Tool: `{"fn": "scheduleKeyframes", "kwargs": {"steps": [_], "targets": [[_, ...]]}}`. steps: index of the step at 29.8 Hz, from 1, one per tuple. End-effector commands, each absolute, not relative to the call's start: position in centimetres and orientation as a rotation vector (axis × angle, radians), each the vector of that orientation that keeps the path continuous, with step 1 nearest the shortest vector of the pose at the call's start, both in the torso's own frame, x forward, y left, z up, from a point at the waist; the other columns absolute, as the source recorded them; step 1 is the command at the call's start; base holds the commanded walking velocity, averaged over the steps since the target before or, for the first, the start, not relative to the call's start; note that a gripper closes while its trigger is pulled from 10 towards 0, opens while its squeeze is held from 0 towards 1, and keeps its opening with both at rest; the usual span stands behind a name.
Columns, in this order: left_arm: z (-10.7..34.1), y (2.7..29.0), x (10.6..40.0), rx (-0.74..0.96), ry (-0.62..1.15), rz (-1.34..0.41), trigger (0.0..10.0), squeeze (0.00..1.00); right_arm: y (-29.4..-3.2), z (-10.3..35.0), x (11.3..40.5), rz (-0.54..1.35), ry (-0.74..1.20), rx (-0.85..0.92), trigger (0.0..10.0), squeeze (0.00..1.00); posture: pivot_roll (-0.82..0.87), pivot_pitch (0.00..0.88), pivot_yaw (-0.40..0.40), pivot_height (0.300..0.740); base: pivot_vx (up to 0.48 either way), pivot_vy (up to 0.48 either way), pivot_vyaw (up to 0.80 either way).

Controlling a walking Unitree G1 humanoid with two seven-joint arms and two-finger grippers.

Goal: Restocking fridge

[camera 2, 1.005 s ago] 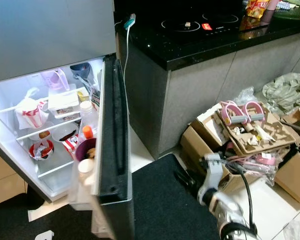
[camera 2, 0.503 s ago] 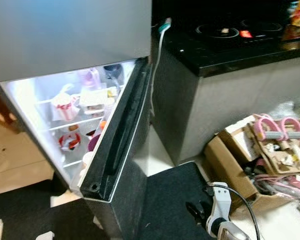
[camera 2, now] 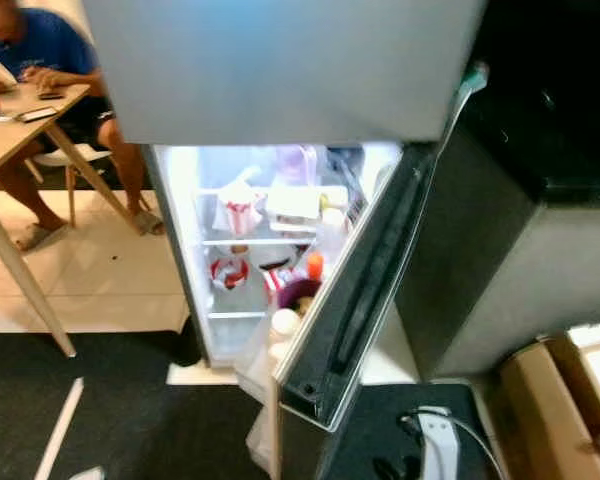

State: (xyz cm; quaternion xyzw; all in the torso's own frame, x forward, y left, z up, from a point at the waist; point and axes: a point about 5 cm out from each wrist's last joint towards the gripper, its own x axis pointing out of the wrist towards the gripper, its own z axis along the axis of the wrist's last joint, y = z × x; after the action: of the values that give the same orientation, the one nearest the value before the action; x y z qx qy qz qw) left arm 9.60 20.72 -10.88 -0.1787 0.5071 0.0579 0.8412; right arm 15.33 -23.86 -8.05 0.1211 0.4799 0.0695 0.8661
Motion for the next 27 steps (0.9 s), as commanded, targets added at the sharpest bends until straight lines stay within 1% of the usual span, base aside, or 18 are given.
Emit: {"fn": "scheduleKeyframes", "kwargs": {"steps": [1, 5, 9, 10, 11, 12, 13, 15, 16, 18, 20, 21, 22, 23, 25, 26, 27], "targets": [[-10.9, 20.6, 9.6, -0.380, 1.078, 0.123, 10.0, 0.00, -24.1, -8.3, 14.5, 0.131, 1.032, 0.250, 10.0, 0.00, -0.06, 0.000, -0.008, 0.740, 0.000, 0.000, 0.77], [-10.9, 20.6, 9.6, -0.379, 1.079, 0.121, 10.0, 0.00, -23.8, -8.7, 13.5, 0.150, 1.059, 0.268, 10.0, 0.00, -0.06, 0.000, -0.008, 0.740, 0.000, 0.000, 0.77], [-10.9, 20.6, 9.6, -0.377, 1.080, 0.121, 10.0, 0.00, -23.6, -8.8, 13.4, 0.168, 1.062, 0.271, 10.0, 0.00, -0.06, 0.000, -0.010, 0.740, 0.000, 0.000, 0.77], [-10.9, 20.7, 9.6, -0.374, 1.081, 0.120, 10.0, 0.00, -23.0, -8.6, 14.0, 0.246, 1.048, 0.266, 10.0, 0.00, -0.06, 0.000, -0.010, 0.740, 0.000, 0.000, 0.76], [-10.9, 20.7, 9.6, -0.374, 1.080, 0.120, 10.0, 0.00, -22.7, -8.4, 14.3, 0.286, 1.039, 0.262, 10.0, 0.00, -0.06, 0.000, -0.010, 0.740, 0.000, 0.000, 0.74], [-10.9, 20.7, 9.6, -0.374, 1.080, 0.120, 10.0, 0.00, -22.7, -8.4, 14.3, 0.286, 1.039, 0.262, 10.0, 0.00, -0.06, 0.000, -0.010, 0.740, 0.000, 0.000, 0.74], [-10.9, 20.7, 9.6, -0.373, 1.081, 0.119, 10.0, 0.00, -22.4, -8.2, 14.8, 0.336, 1.023, 0.241, 10.0, 0.00, -0.05, 0.000, -0.010, 0.740, 0.000, 0.000, 0.74], [-10.9, 20.7, 9.6, -0.373, 1.081, 0.119, 10.0, 0.00, -22.4, -8.2, 14.8, 0.336, 1.023, 0.241, 10.0, 0.00, -0.05, 0.000, -0.010, 0.740, 0.000, 0.000, 0.74], [-10.9, 20.7, 9.6, -0.373, 1.081, 0.119, 10.0, 0.00, -22.1, -7.9, 15.7, 0.383, 0.998, 0.214, 10.0, 0.00, -0.05, 0.000, -0.010, 0.740, 0.000, 0.000, 0.74], [-10.9, 20.8, 9.5, -0.371, 1.082, 0.119, 10.0, 0.00, -21.7, -6.2, 19.4, 0.414, 0.875, 0.127, 10.0, 0.00, -0.05, 0.000, -0.008, 0.740, 0.000, 0.000, 0.26], [-10.9, 20.8, 9.5, -0.371, 1.083, 0.121, 10.0, 0.00, -21.4, -4.4, 22.4, 0.424, 0.764, 0.094, 10.0, 0.00, -0.05, 0.000, -0.007, 0.740, 0.000, 0.000, 0.00], [-10.9, 20.8, 9.5, -0.371, 1.083, 0.121, 10.0, 0.00, -21.4, -4.4, 22.4, 0.424, 0.764, 0.094, 10.0, 0.00, -0.05, 0.000, -0.007, 0.740, 0.000, 0.000, 0.00], [-10.9, 20.8, 9.4, -0.372, 1.084, 0.123, 10.0, 0.00, -20.5, -2.5, 24.9, 0.498, 0.671, 0.085, 10.0, 0.00, -0.05, 0.000, -0.007, 0.740, 0.000, 0.000, 0.00], [-10.9, 20.8, 9.4, -0.372, 1.084, 0.123, 10.0, 0.00, -20.5, -2.5, 24.9, 0.498, 0.671, 0.085, 10.0, 0.00, -0.05, 0.000, -0.007, 0.740, 0.000, 0.000, 0.00], [-10.9, 20.9, 9.3, -0.372, 1.086, 0.125, 10.0, 0.00, -19.6, -1.2, 26.6, 0.572, 0.611, 0.054, 10.0, 0.00, -0.04, 0.000, -0.008, 0.740, 0.000, 0.000, 0.00], [-10.9, 20.9, 9.3, -0.372, 1.086, 0.125, 10.0, 0.00, -19.6, -1.2, 26.6, 0.572, 0.611, 0.054, 10.0, 0.00, -0.04, 0.000, -0.008, 0.740, 0.000, 0.000, 0.00], [-11.0, 20.9, 9.0, -0.374, 1.090, 0.128, 10.0, 0.00, -17.8, 1.1, 29.0, 0.670, 0.519, -0.011, 10.0, 0.00, -0.03, 0.000, -0.013, 0.740, 0.000, 0.000, 0.00]]}}
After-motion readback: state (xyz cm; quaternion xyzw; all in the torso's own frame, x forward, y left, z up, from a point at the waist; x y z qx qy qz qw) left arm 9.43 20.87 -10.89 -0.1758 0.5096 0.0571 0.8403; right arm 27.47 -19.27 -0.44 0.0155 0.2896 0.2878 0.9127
